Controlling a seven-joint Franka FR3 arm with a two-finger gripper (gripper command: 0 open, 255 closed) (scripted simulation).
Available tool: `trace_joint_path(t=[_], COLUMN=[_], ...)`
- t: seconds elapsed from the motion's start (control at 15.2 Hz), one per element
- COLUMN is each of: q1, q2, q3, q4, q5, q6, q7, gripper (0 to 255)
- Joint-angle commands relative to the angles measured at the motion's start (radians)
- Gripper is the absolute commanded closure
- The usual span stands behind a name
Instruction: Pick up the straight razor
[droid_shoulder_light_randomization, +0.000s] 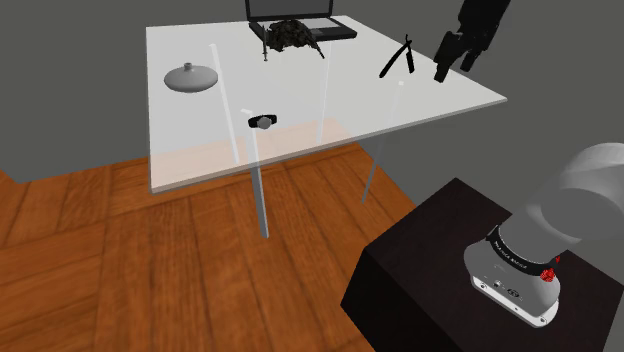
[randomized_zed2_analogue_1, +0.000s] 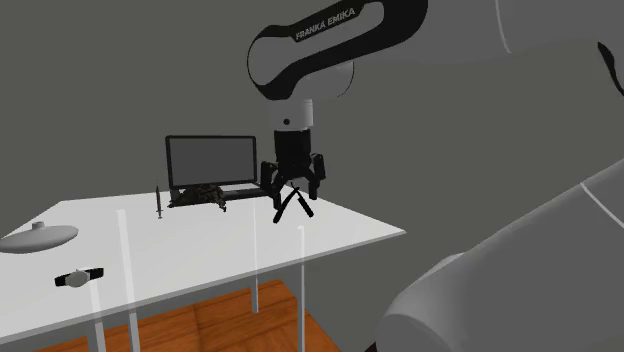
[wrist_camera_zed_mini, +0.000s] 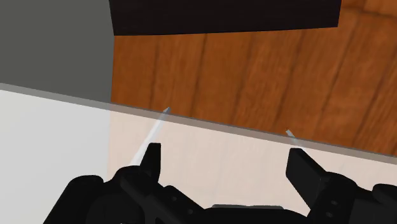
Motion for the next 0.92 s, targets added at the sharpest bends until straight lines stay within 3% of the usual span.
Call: trace_joint_path(t=[0.0,0.46,0.86], q1=[0.0,0.01,0.043], q2=[0.0,0.195,0.419], q3=[0.0,-0.204,-0.366], q4=[0.0,0.143,0.339], q5=[0.0,0.025,0.134], q6=[0.0,0.092,0.113], q7=[0.0,-0.275,-0.529], gripper=[0,0,0])
